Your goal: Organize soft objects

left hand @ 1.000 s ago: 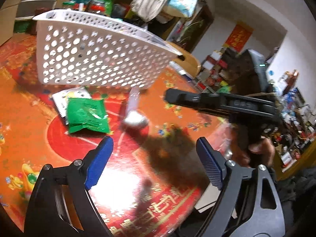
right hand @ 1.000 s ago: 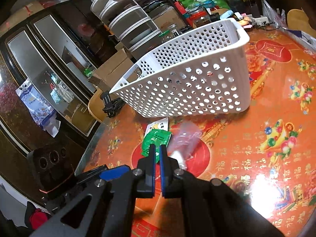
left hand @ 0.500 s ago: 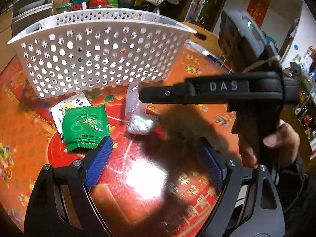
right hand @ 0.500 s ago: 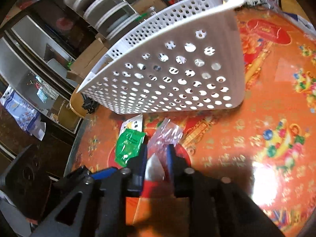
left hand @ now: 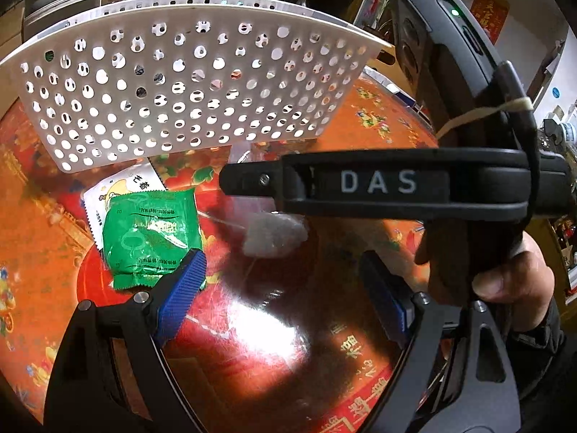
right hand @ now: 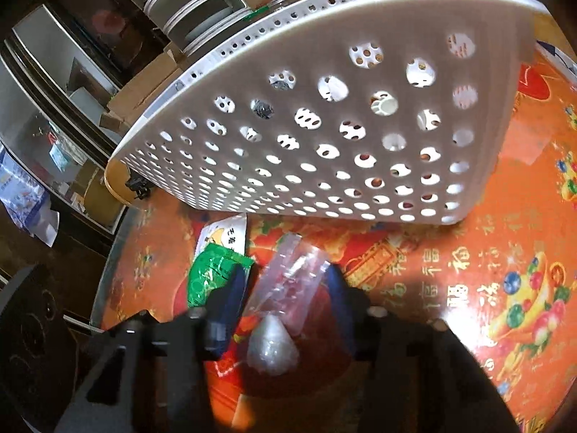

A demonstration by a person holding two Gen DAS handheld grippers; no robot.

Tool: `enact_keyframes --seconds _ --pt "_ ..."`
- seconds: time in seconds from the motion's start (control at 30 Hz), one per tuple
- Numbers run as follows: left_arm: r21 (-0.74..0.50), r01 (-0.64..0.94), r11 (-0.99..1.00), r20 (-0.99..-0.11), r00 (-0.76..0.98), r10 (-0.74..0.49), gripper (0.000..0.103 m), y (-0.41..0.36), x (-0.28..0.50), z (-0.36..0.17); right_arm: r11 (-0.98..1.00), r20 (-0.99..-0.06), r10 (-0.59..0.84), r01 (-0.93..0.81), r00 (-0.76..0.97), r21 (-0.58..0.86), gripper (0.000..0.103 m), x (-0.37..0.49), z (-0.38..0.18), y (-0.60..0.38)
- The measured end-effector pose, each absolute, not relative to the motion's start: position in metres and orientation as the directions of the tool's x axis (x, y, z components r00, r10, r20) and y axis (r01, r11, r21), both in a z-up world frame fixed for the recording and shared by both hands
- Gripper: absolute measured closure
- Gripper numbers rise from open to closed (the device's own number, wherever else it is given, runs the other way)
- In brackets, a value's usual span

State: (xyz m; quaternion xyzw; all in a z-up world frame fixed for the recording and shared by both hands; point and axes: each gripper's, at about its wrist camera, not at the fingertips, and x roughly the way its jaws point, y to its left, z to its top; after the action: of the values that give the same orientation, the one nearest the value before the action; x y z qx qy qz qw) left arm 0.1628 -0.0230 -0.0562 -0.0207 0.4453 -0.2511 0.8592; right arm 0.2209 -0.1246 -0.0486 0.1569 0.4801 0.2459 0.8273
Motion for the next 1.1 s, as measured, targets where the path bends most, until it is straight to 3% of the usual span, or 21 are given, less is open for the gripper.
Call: enact_keyframes --seconds 0.4,0.47,0.53,0.57,1.1 --pt "-0.182 0.386 0.904 -0.782 0.502 -0.371 0.019 -0.065 0.195 -0.068 0.822 -0.706 0.567 -0.250 0.424 0.511 0.066 0.209 -0.053 -0.139" --pt "-0.155 0.381 0.912 -0.780 0.519 -0.349 0.035 -0.071 0.195 -0.068 0.821 -0.705 0.569 -0.250 0.424 0.513 0.066 0.208 -0.053 -0.142" --pt "-0.135 0.377 0.916 -0.777 0.533 -0.334 0.062 -0.075 0.196 -0.069 0.818 -0.702 0.573 -0.248 0.424 0.519 0.066 0.207 -0.053 -0.145" --pt "-0.131 0.381 0.915 -0.777 0.534 -0.334 0.066 -0.077 0.196 -0.069 0.819 -0.701 0.572 -0.246 0.425 0.519 0.067 0.207 -0.053 -0.146" --pt "-0.128 0.414 0.901 -0.747 0.557 -0.363 0.070 -0.070 0.177 -0.065 0.782 -0.655 0.619 -0.265 0.433 0.564 0.069 0.196 -0.049 -0.156"
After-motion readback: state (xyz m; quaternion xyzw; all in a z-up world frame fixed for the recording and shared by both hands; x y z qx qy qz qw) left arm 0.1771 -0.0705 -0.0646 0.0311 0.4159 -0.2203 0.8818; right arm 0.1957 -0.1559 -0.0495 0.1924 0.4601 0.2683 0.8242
